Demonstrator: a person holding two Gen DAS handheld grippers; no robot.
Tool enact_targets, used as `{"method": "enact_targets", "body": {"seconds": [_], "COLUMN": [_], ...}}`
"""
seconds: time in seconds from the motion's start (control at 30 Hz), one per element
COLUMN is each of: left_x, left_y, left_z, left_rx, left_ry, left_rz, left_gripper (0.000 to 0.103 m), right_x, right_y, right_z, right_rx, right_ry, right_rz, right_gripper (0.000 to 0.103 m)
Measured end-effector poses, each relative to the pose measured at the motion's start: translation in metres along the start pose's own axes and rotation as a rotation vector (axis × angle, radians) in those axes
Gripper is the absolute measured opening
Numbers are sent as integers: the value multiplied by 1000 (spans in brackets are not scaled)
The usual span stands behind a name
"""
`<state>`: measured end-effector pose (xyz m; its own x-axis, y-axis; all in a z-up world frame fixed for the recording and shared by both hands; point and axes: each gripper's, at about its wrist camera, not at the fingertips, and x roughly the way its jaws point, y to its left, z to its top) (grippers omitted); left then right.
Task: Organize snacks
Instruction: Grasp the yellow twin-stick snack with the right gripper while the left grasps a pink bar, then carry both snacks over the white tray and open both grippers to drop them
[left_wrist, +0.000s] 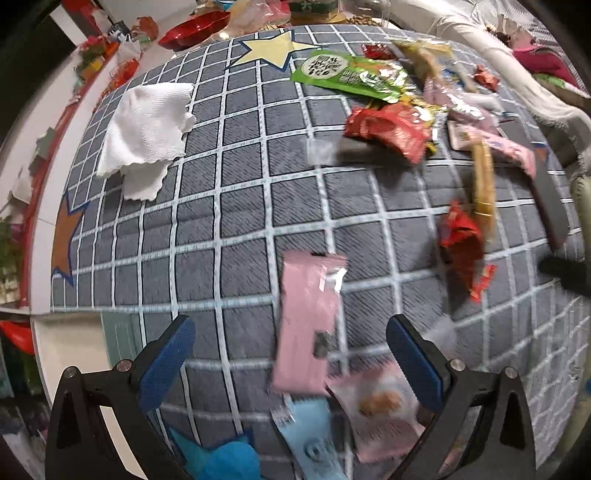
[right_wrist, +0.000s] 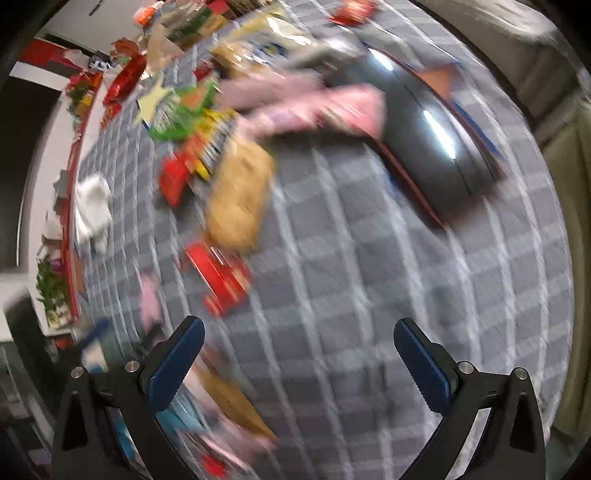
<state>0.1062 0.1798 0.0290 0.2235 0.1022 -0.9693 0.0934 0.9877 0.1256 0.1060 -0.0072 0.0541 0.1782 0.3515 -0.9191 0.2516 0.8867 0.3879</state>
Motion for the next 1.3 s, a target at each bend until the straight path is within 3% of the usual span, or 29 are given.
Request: {"method": "enact_targets", "body": {"seconds": [0.17,0.3,0.33,0.4,0.5,0.57,0.6,0.67,0.73,0.83,0.93,1.03,1.3], "left_x": [26,40,44,50,49,49,45,40,35,25,17,10,-41], "left_y": [11,30,35,47,54,58,55,50,40,33,25,22,42], "left_z": [5,12,13,10,-1,-10,-16,-21,-22,-24,-26,-27,-65], "left_rx": [-22,-73,-87,-98,-99,-99,-91,-79,-80,-43,0,-35,-48], "left_ry": [38,54,59,43,8,0,12,55,59,17,2,16,-65], "left_rz": [-3,-66,-86,-92,-91,-92,-93,-96,-103,-124,-144,-195,-208], "left_gripper": [103,103,103,103,103,103,103,103,96,69,30,27,26], "right_x": [32,71,75,79,79,75,71,62,49,32,22,10,14], "right_y": [31,49,50,52,65,65,61,46,36,24,16,-4,-3], "right_z": [32,48,51,49,48,48,48,45,37,22,1,-22,-73], "right_rx": [8,22,25,12,-68,-87,-79,-41,-40,-58,-49,-9,-27], "right_ry": [-39,-14,-2,18,-8,-10,-2,16,5,7,11,31,82], "right_rz": [-87,-139,-150,-186,-267,-253,-231,-141,-106,-54,-30,5,4], "right_gripper": [103,102,91,79,44,21,15,15,15,15,15,15,15]}}
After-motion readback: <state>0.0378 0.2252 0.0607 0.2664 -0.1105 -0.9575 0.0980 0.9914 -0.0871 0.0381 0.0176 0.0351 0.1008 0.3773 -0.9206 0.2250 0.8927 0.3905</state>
